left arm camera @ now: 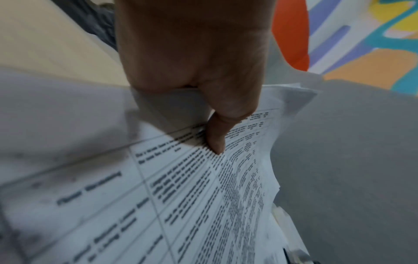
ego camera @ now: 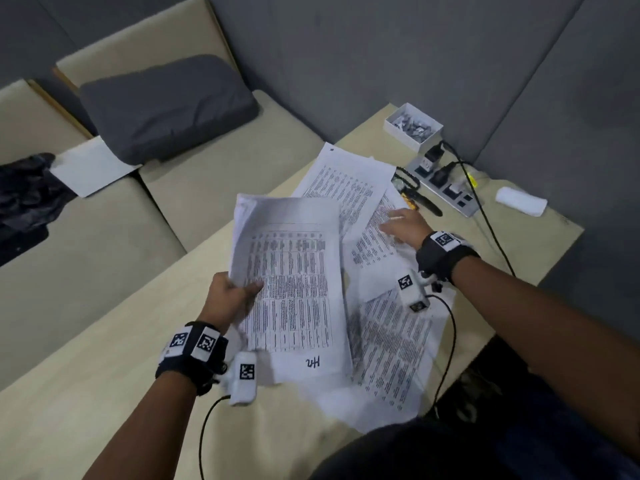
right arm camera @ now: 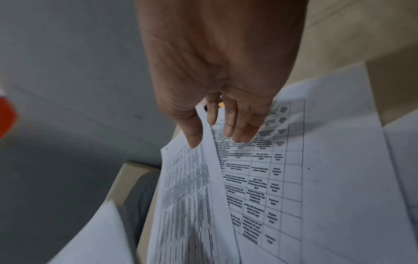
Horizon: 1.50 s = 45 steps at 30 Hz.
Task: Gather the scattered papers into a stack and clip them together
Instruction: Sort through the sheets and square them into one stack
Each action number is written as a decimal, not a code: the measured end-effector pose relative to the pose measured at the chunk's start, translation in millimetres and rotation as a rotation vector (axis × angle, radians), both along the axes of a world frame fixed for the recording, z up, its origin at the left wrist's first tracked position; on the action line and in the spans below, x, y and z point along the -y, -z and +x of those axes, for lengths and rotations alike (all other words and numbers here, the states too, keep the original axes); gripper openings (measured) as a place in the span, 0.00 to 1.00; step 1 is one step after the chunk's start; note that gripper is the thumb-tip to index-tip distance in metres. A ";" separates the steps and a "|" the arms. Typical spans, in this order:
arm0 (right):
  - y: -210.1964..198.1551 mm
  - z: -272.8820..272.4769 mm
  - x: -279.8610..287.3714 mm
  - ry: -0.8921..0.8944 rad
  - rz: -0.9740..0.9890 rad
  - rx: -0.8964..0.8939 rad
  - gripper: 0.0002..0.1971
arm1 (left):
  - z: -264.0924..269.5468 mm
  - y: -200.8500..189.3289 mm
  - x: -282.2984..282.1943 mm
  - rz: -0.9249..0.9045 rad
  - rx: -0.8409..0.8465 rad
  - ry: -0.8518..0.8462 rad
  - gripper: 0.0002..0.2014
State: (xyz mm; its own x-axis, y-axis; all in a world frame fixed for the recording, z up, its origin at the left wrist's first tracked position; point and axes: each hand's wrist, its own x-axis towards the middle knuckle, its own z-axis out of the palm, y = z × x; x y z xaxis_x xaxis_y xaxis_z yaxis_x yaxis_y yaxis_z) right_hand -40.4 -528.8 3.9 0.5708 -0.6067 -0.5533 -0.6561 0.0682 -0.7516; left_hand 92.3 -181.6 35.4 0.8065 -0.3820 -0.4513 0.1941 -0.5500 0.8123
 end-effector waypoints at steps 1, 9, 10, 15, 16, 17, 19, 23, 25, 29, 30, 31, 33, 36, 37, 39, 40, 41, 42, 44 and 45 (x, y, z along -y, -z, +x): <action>8.9 5.3 3.6 0.037 0.068 -0.012 0.26 | 4.7 7.2 -2.8 -0.002 -0.019 -0.058 0.14; 102.9 80.6 38.9 0.356 0.203 0.049 0.43 | 19.2 52.8 -18.7 0.126 -0.103 -0.238 0.18; 113.1 88.7 41.0 0.344 0.203 0.047 0.43 | 17.2 58.1 -18.0 0.155 -0.112 -0.246 0.17; 64.9 99.5 8.7 0.077 -0.039 -0.127 0.17 | 4.2 63.0 -8.8 0.214 -0.118 -0.236 0.19; 59.7 98.4 6.3 0.008 -0.132 -0.184 0.19 | 4.2 62.6 -9.0 0.209 -0.108 -0.224 0.19; 51.7 94.4 4.4 -0.059 -0.190 -0.246 0.21 | 5.6 61.3 -10.5 0.202 -0.096 -0.209 0.20; 44.0 84.8 7.2 -0.185 -0.296 -0.320 0.20 | 10.3 58.3 -17.0 0.174 -0.084 -0.187 0.19; 45.4 52.8 26.4 -0.375 -0.511 -0.456 0.19 | 23.5 53.2 -34.2 0.105 -0.099 -0.207 0.14; 48.8 38.7 34.5 -0.386 -0.620 -0.556 0.20 | 28.4 52.9 -40.3 0.104 -0.115 -0.213 0.15; 47.8 21.1 38.5 -0.333 -0.614 -0.671 0.21 | 28.3 55.1 -42.5 0.135 -0.136 -0.197 0.13; 50.6 17.1 38.8 -0.345 -0.600 -0.664 0.23 | 25.7 56.2 -41.9 0.136 -0.141 -0.193 0.12; 51.8 13.8 38.0 -0.351 -0.584 -0.643 0.23 | 22.6 58.6 -41.9 0.141 -0.147 -0.196 0.11; 54.5 9.9 36.4 -0.340 -0.571 -0.523 0.19 | 14.6 63.4 -41.4 0.153 -0.158 -0.217 0.11; 55.9 1.7 28.0 -0.295 -0.489 -0.357 0.09 | -0.4 70.5 -41.9 0.159 -0.184 -0.270 0.12; 54.5 -1.0 24.2 -0.269 -0.453 -0.315 0.11 | -5.4 72.7 -43.6 0.170 -0.185 -0.282 0.11; 47.3 -4.4 16.4 -0.236 -0.399 -0.218 0.13 | -13.7 75.1 -49.0 0.196 -0.178 -0.287 0.12; 39.8 -4.7 11.9 -0.237 -0.382 -0.161 0.14 | -17.2 75.8 -52.4 0.205 -0.178 -0.281 0.14; 31.9 -3.9 8.6 -0.233 -0.372 -0.103 0.17 | -19.6 77.1 -56.1 0.212 -0.180 -0.275 0.14; 20.3 -3.5 3.7 -0.215 -0.347 -0.051 0.20 | -22.2 77.3 -60.1 0.221 -0.183 -0.263 0.15; -6.6 -3.5 -9.8 -0.183 -0.301 0.074 0.18 | -27.4 77.5 -67.6 0.233 -0.187 -0.239 0.15; -23.4 -4.1 -17.7 -0.187 -0.290 0.154 0.15 | -30.3 77.5 -70.3 0.237 -0.190 -0.239 0.15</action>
